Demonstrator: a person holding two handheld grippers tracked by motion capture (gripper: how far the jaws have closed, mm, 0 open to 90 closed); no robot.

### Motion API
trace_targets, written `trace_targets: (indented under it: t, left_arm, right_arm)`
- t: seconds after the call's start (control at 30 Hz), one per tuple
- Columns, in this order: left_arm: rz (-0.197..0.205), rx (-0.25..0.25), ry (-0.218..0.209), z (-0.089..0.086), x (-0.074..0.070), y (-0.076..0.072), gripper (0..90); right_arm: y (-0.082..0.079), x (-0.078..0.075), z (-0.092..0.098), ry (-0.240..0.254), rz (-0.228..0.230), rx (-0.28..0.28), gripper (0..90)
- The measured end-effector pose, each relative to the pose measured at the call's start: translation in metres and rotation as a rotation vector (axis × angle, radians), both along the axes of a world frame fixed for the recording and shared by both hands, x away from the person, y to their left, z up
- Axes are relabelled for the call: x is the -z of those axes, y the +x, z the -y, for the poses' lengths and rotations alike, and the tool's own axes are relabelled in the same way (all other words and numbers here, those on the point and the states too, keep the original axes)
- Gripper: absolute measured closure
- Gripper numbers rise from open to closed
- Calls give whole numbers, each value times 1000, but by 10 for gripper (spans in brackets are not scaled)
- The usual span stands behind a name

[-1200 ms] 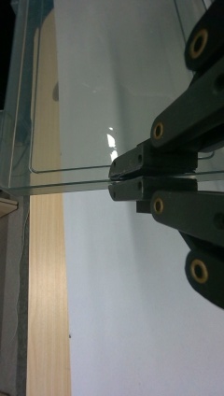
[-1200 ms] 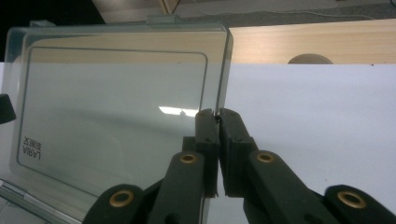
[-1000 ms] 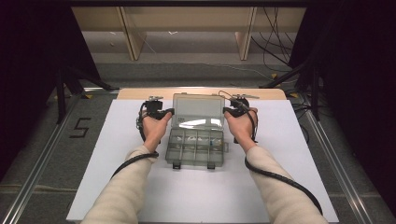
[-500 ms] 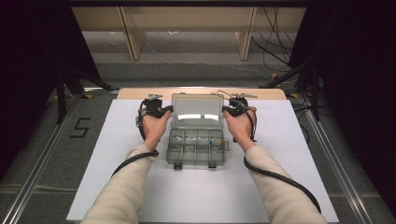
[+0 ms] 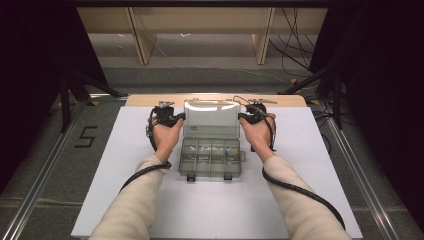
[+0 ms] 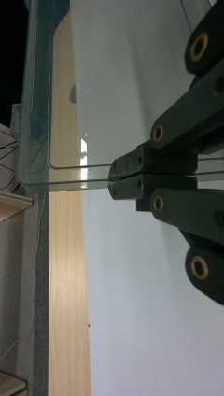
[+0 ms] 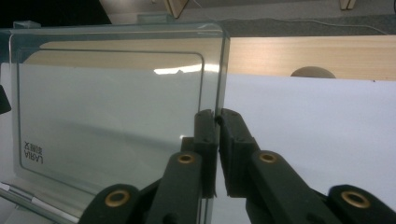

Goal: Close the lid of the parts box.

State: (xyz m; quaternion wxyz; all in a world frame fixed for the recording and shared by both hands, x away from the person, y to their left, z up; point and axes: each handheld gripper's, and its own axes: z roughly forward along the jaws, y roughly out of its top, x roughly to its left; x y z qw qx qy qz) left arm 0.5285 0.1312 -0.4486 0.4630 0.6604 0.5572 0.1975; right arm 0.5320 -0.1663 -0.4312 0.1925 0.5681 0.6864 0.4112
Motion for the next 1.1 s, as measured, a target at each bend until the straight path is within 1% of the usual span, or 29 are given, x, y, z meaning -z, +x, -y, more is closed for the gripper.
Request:
trace_targets:
  t: [0.03, 0.07, 0.1, 0.13, 0.2, 0.23, 0.27, 0.3, 0.37, 0.43, 0.47, 0.5, 0.57, 0.6, 0.63, 0.7, 0.73, 0.77, 0.8, 0.83, 0.93, 1.0, 1.1]
  left_arm:
    - [0, -4, -4, 1, 0, 0, 889]
    - [0, -3, -3, 1, 0, 0, 889]
    - [1, -3, -6, 1, 0, 0, 889]
    - [4, -2, -7, 1, 0, 0, 889]
    - [5, 2, -11, 1, 0, 0, 889]
    - [5, 3, -10, 1, 0, 0, 889]
    - [5, 4, -10, 0, 0, 0, 889]
    - [5, 5, -9, 0, 0, 0, 889]
    - [8, 5, -9, 0, 1, 0, 888]
    - [6, 11, -9, 0, 0, -1, 887]
    - [8, 15, -6, -1, 0, -1, 885]
    - [13, 28, 0, -1, 0, 0, 881]
    - [16, 29, -8, -2, -1, 0, 871]
    - [21, 35, -16, -2, -1, 1, 867]
    - [26, 42, -22, -2, -1, 2, 863]
    - [40, 38, -31, -2, -3, 5, 837]
    - [44, 34, -37, -2, -4, 6, 824]
    - [40, 38, -40, -2, -6, 7, 823]
    - [35, 44, -33, -2, -7, 9, 823]
    - [31, 39, -34, -2, -8, 10, 824]
    - [4, 41, -35, -3, -8, 13, 829]
    - [-4, 38, -23, -2, -8, 13, 836]
    - [-6, 37, -17, -2, -8, 13, 856]
  right_arm:
    - [1, 0, 0, 2, 11, 5, 841]
    - [3, -1, 0, -10, 25, -5, 825]
    - [4, -3, -1, 3, 16, 8, 822]
    - [5, -4, -1, 14, 18, 15, 822]
    - [8, -7, 0, 2, 17, 8, 832]
    - [9, -8, -1, -3, 19, 13, 838]
    - [8, -9, -3, 11, 1, 27, 838]
    - [10, -8, -1, -15, 17, 14, 840]
    - [11, -8, -2, -14, 0, 17, 859]
    - [11, -7, -2, -15, 1, 27, 870]
    - [10, -7, -3, -5, 0, 33, 874]
    - [9, -7, -3, -7, -2, 43, 875]
    - [8, -9, -4, -12, 2, 43, 877]
    - [8, -9, -3, -11, 10, 39, 878]
    - [7, -10, -3, -7, 10, 49, 879]
    - [6, -10, -2, -4, 16, 46, 879]
    - [5, -11, -3, 6, 5, 52, 880]
    - [4, -11, -4, 8, 11, 55, 881]
    - [5, -11, -2, -5, 29, 39, 881]
    - [4, -11, -2, -8, 34, 36, 881]
    - [4, -11, -2, -9, 36, 35, 880]
    - [3, -13, -3, -9, 26, 35, 880]
    - [3, -13, -3, -11, 32, 30, 880]
